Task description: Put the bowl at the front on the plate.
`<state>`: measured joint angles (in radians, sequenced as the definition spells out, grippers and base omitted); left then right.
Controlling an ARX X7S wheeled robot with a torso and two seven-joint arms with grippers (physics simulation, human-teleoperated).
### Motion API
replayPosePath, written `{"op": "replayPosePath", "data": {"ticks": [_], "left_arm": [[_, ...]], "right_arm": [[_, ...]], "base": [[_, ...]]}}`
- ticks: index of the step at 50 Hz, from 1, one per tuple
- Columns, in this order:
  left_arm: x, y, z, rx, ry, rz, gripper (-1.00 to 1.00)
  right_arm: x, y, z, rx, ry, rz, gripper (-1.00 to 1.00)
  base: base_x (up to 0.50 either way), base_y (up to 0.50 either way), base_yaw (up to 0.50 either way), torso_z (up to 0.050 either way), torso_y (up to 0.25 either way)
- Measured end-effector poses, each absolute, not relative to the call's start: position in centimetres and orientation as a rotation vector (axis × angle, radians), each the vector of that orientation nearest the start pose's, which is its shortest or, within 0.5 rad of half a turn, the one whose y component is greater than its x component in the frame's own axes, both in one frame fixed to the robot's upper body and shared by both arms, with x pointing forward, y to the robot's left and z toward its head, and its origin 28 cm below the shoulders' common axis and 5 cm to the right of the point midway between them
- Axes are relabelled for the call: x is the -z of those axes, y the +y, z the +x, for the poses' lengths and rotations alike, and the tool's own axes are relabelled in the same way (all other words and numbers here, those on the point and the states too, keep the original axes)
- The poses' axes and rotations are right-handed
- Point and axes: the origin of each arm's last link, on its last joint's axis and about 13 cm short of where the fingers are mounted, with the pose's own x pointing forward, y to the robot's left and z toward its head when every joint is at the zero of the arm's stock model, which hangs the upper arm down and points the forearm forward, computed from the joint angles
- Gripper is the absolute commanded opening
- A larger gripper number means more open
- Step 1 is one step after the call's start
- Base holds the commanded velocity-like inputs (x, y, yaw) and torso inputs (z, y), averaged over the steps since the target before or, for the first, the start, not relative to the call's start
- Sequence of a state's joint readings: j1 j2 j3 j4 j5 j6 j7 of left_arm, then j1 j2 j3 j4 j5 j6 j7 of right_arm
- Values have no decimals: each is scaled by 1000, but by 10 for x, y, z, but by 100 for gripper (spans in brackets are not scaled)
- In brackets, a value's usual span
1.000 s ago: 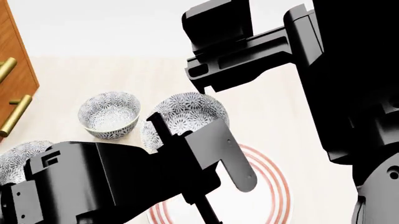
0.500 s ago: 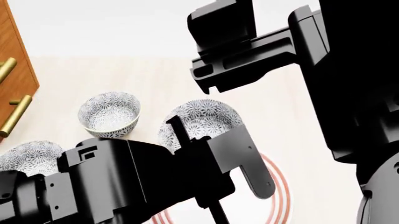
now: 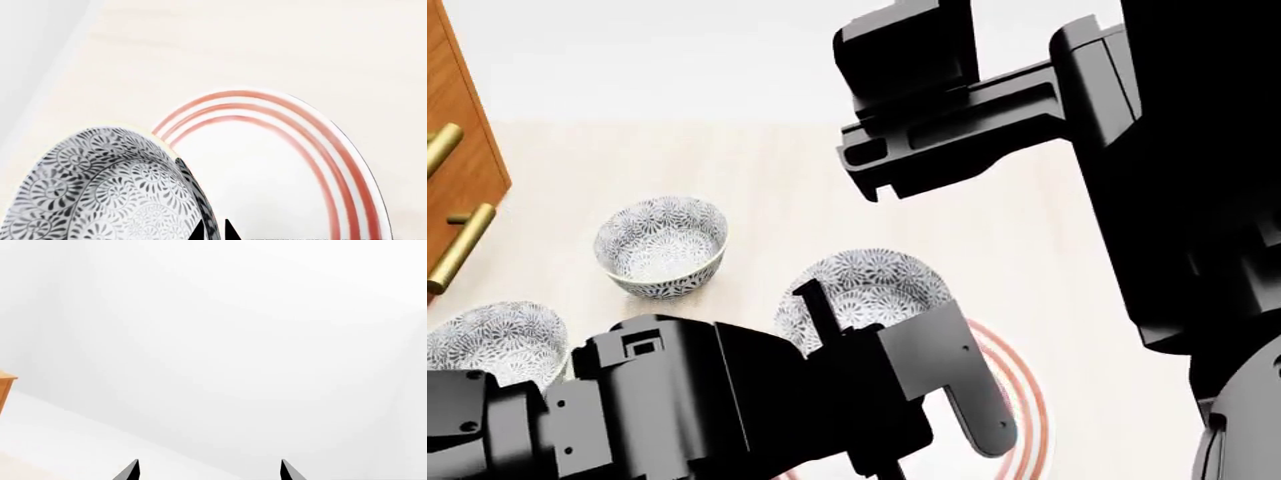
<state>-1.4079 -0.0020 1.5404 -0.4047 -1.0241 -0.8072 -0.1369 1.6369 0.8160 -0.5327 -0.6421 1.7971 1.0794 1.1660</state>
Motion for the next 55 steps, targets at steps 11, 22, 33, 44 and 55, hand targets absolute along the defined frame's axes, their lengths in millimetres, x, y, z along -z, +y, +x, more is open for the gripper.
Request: {"op": "replayPosePath", "data": {"ticks": [11,22,33,44,55], "left_arm": [[-167,63,329,818,465,814,-100],[-161,63,327,826,470,807,-100],[-156,60,322,840,467,809,-100],[-151,58,317,854,463,810,-100],[-146,58,316,859,463,799,-100]], "right_arm": [[-364,-113,177,-90,-367,-346,100],[-362,-116,177,-91,-365,-342,100],[-360,-119,176,-92,-364,-338,100],[-358,-119,177,-92,-362,-333,100],[-356,-120,177,-90,-360,-329,100]], "base": [[0,0,0,0,0],[0,0,0,0,1],[0,0,0,0,0],[0,0,0,0,1],[0,0,0,0,0]]}}
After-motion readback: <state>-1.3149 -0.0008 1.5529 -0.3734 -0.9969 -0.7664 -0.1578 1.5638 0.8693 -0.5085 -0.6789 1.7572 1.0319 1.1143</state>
